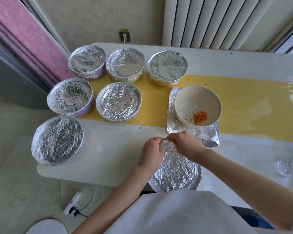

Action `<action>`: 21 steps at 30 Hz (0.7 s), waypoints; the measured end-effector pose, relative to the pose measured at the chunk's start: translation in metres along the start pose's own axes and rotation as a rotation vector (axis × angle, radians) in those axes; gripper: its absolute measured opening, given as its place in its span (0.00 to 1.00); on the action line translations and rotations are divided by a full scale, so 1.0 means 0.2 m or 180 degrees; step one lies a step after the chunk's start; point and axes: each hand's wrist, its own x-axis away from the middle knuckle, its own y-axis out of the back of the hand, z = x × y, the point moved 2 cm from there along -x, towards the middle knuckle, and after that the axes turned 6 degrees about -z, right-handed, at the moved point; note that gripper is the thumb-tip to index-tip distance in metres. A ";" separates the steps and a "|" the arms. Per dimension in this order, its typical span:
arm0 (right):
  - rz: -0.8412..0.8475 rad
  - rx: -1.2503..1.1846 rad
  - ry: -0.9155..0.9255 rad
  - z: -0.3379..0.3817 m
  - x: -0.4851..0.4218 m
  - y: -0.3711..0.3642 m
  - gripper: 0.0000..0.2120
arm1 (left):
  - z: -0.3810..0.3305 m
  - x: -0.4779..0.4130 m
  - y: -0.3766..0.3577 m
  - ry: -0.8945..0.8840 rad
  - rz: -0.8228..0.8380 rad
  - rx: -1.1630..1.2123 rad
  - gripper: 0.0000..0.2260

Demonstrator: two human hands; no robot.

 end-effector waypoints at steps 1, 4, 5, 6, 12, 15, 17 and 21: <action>0.0026 0.0007 0.0006 0.00 0.00 0.00 0.13 | 0.00 0.00 0.00 0.0050 0.0026 -0.0006 0.10; 0.0167 -0.0124 -0.0006 0.00 0.00 0.02 0.13 | 0.00 -0.01 0.01 0.0044 0.0041 -0.0077 0.10; 0.0186 -0.0195 -0.0055 0.00 0.00 0.02 0.14 | 0.01 -0.01 0.01 0.0043 0.0037 -0.0083 0.10; 0.0189 -0.0262 -0.0117 0.00 0.01 0.02 0.14 | 0.01 -0.01 0.01 0.0042 0.0027 -0.0084 0.10; 0.0168 -0.0035 -0.0230 0.00 0.02 0.02 0.14 | 0.02 0.01 0.02 0.0011 -0.0068 -0.0100 0.10; 0.0203 0.0027 -0.0140 0.01 0.02 0.01 0.13 | 0.02 0.03 0.03 -0.0020 -0.0125 -0.0128 0.10; 0.0280 -0.0152 -0.0077 0.00 0.01 0.01 0.13 | 0.02 0.03 0.03 -0.0064 -0.0202 -0.0145 0.10; 0.0287 -0.0789 -0.0222 0.01 -0.03 0.06 0.15 | 0.01 0.01 0.07 -0.0183 -0.0456 -0.0154 0.08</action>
